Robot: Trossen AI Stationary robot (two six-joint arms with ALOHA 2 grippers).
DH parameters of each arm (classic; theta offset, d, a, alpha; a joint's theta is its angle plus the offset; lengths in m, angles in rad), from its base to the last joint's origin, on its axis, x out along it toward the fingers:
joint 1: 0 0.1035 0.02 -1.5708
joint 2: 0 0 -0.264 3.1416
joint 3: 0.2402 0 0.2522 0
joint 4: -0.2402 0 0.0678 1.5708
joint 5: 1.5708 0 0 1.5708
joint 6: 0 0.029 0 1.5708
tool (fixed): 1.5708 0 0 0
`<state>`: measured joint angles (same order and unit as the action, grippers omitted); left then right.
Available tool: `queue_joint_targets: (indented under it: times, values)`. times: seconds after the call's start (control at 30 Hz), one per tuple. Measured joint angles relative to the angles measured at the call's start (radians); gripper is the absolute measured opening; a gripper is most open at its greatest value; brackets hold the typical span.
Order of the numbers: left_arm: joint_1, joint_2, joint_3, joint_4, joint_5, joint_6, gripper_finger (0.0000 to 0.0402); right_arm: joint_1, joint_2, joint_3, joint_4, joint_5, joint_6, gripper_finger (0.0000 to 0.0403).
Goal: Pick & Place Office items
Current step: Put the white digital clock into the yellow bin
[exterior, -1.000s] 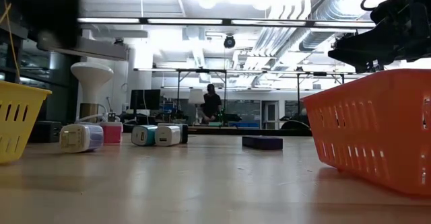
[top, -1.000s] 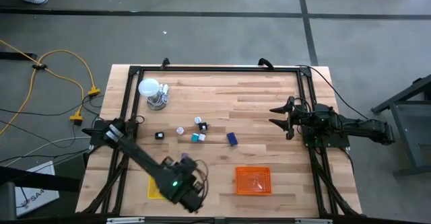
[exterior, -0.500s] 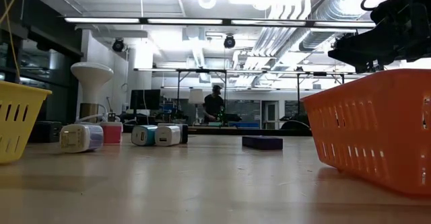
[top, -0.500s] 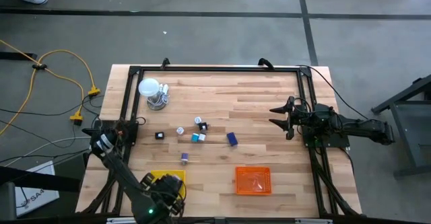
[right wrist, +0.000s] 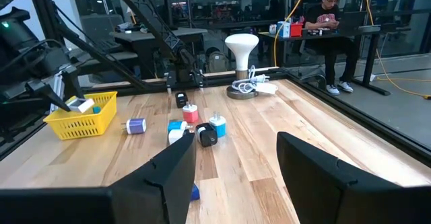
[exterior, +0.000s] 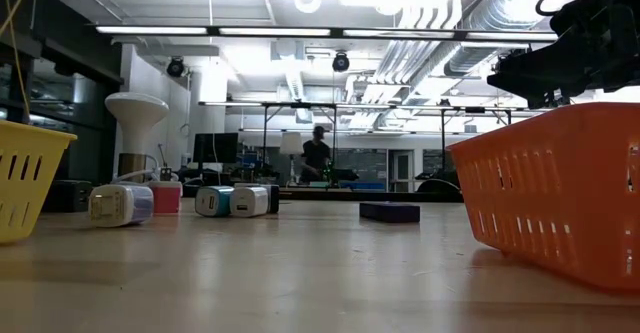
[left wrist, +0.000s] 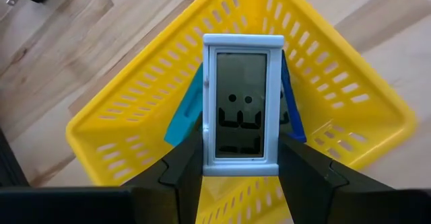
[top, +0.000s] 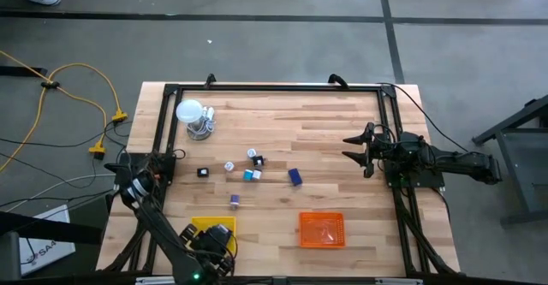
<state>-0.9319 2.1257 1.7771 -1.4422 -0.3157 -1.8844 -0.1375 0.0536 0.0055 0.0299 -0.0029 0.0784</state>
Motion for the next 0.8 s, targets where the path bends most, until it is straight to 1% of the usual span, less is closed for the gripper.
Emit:
queue_joint_targets:
  times: [0.4, 0.6, 0.8]
  values:
    - [0.007, 0.004, -0.002, 0.011, 0.003, 0.007, 0.0156, 0.0, 0.0, 0.0, 0.0, 0.0, 0.0, 0.0195]
    - [0.009, 0.004, -0.004, 0.012, 0.003, 0.023, 0.0172, 0.0, 0.0, 0.0, 0.0, 0.0, 0.0, 0.0195]
    - [0.015, 0.004, -0.004, 0.014, 0.002, 0.026, 0.0176, 0.0, 0.0, 0.0, 0.0, 0.0, 0.0, 0.0195]
